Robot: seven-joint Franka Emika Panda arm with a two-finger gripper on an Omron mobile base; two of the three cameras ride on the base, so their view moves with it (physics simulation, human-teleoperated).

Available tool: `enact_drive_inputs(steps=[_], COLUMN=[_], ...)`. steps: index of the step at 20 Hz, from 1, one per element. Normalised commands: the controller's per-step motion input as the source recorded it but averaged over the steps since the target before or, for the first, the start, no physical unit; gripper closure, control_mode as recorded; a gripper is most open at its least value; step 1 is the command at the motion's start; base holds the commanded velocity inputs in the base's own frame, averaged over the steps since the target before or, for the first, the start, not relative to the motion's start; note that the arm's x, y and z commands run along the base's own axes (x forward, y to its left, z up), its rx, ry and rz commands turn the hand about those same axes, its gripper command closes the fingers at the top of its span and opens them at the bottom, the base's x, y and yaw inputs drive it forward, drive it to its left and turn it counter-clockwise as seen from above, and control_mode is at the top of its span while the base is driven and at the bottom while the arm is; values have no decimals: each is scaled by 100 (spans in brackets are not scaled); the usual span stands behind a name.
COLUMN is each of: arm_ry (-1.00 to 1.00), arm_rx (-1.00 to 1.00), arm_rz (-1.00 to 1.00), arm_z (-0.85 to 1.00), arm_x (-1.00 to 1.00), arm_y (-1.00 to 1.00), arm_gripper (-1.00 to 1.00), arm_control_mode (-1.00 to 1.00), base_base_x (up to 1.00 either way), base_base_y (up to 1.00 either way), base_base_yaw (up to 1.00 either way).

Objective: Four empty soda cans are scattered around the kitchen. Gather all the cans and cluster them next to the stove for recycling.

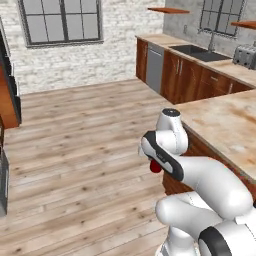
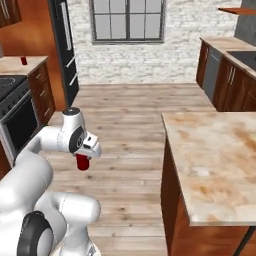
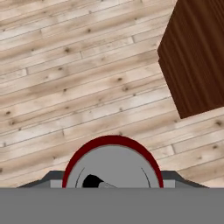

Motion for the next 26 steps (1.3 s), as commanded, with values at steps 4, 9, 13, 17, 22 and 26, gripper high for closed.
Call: enact_drive_inputs(steps=[4,9,13,17,22,26], arm_ry=[0,0,0,0,0,0], arm_rx=[0,0,0,0,0,0], arm_rz=[0,0,0,0,0,0], arm_z=[0,0,0,0,0,0], arm_x=[0,0,0,0,0,0], arm_y=[0,0,0,0,0,0], arm_gripper=[100,100,100,100,100,100], arm_control_mode=[100,100,100,100,100,100], base_base_x=[93,98,92,86,87,93], base_base_y=[61,42,53,53,40,39], base_base_yaw=[-5,0,0,0,0,0])
